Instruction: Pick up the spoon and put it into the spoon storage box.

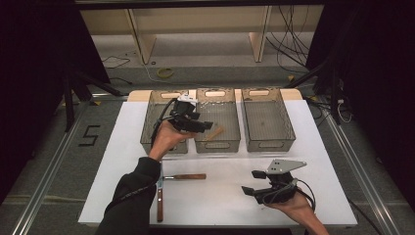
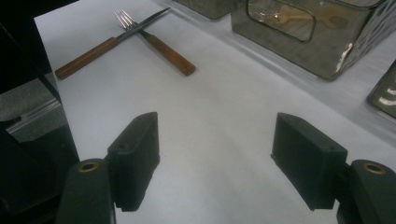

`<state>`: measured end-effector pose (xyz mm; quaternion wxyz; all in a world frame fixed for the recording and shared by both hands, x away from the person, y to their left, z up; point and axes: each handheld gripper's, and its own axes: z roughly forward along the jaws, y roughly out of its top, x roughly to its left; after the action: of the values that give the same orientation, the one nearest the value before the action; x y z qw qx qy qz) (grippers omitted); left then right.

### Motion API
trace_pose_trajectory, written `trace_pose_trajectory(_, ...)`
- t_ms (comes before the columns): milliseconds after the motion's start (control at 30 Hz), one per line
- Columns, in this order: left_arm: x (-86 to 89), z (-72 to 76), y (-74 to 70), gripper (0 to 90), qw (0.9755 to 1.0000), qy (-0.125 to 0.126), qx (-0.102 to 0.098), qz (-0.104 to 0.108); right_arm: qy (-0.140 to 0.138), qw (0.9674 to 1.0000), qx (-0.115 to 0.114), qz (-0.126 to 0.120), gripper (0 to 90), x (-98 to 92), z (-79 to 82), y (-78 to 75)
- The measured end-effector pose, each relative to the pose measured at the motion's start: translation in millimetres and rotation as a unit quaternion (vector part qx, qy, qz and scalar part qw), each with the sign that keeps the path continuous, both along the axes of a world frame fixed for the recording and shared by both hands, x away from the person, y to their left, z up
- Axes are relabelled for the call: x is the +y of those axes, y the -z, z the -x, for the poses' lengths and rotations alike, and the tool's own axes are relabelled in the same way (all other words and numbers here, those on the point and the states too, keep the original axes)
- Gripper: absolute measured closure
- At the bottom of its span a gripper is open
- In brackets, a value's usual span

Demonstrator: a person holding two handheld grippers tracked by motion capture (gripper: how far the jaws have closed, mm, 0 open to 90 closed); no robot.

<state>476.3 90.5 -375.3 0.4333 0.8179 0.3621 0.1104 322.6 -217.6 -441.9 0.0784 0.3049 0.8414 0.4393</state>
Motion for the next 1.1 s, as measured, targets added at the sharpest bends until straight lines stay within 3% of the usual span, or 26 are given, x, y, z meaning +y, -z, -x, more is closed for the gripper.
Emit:
trace_pose_trajectory(367, 17.4, 27.3, 19.4, 27.8, 0.9999, -0.002, 0.004, 0.012, 0.005, 1.0, -0.003, -0.003, 32.5, -1.0, -0.1, -0.1)
trace_pose_trajectory(1100, 24.9, 52.6, 40.2, 23.7, 0.9994, 0.027, 0.009, -0.019, 0.005, 1.0, -0.002, 0.001, 32.5, -1.2, 0.5, -0.3)
